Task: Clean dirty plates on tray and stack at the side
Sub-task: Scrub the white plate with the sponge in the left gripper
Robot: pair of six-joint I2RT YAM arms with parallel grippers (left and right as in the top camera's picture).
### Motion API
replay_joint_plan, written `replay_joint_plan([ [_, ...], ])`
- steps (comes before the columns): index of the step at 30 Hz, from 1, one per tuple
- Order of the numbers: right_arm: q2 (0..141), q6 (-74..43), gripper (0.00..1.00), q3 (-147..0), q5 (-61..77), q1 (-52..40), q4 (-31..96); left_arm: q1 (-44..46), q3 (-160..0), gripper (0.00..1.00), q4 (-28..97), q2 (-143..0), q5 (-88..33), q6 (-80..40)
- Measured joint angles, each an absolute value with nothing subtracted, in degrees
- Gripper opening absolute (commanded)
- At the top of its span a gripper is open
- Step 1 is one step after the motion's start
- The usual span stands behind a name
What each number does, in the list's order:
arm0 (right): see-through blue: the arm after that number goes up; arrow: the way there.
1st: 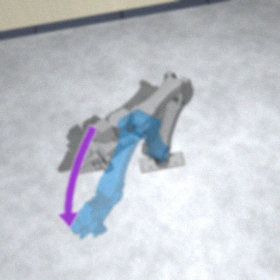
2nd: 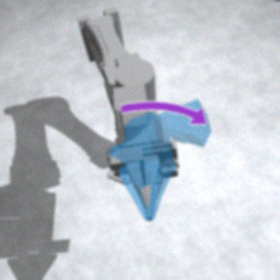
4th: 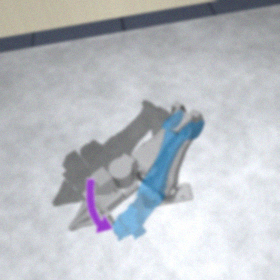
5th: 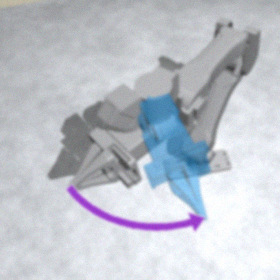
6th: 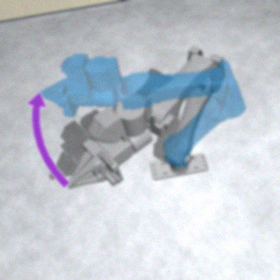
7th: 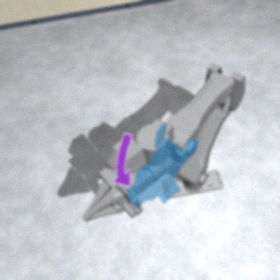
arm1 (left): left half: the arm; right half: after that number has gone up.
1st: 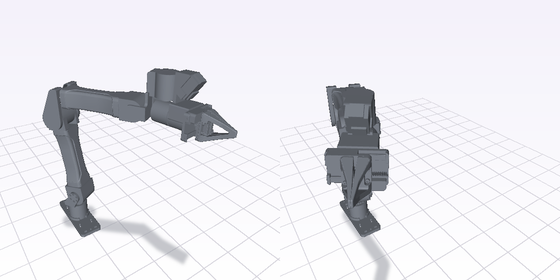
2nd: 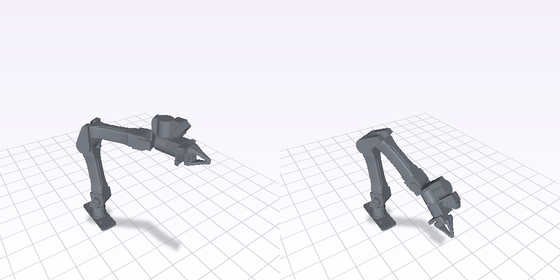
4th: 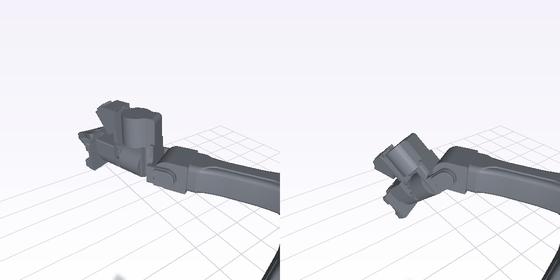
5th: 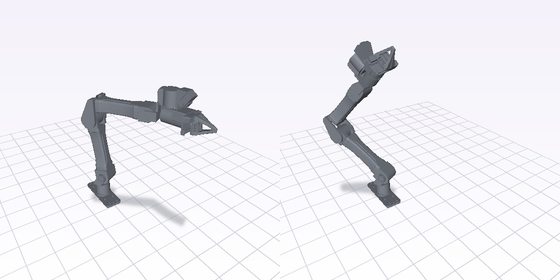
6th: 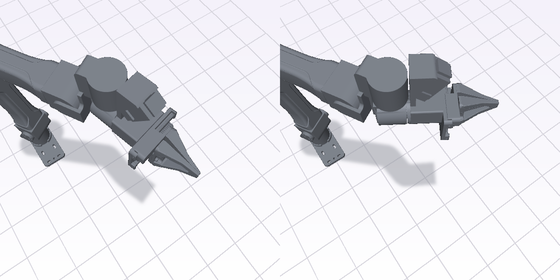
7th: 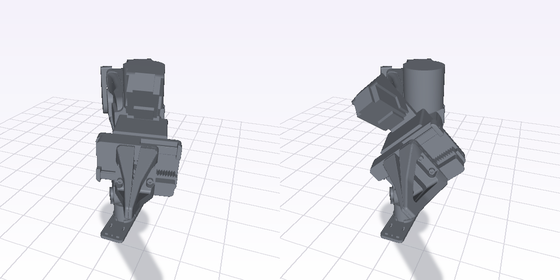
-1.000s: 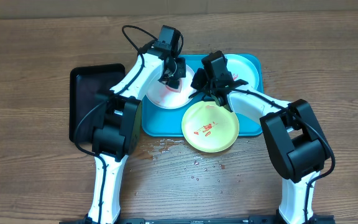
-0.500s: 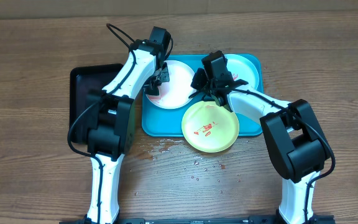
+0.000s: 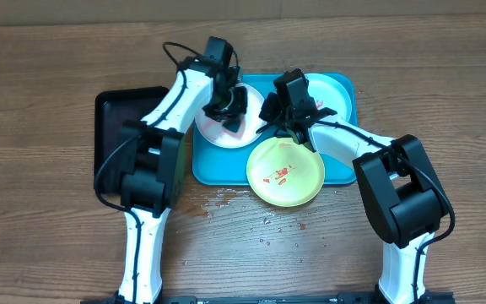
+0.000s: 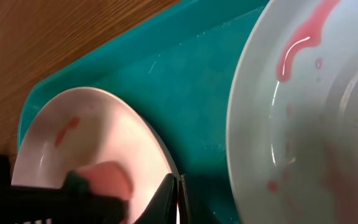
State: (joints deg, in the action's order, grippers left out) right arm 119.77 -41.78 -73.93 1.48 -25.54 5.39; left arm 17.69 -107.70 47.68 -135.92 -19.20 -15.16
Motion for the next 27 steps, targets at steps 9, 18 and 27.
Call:
replay_joint_plan([
  [9,119.8,-41.8,0.04,-73.9,1.4,-25.5,5.4,18.5,-107.7,0.04,43.3,-136.1,-12.5,-18.9],
  [18,119.8,-41.8,0.04,-74.1,1.4,-25.5,5.8,19.2,-108.4,0.04,45.3,-136.0,6.9,-26.9],
  [27,119.8,-41.8,0.04,-74.2,1.4,-25.5,6.0,19.0,-109.8,0.04,55.4,-135.9,14.6,-29.4],
])
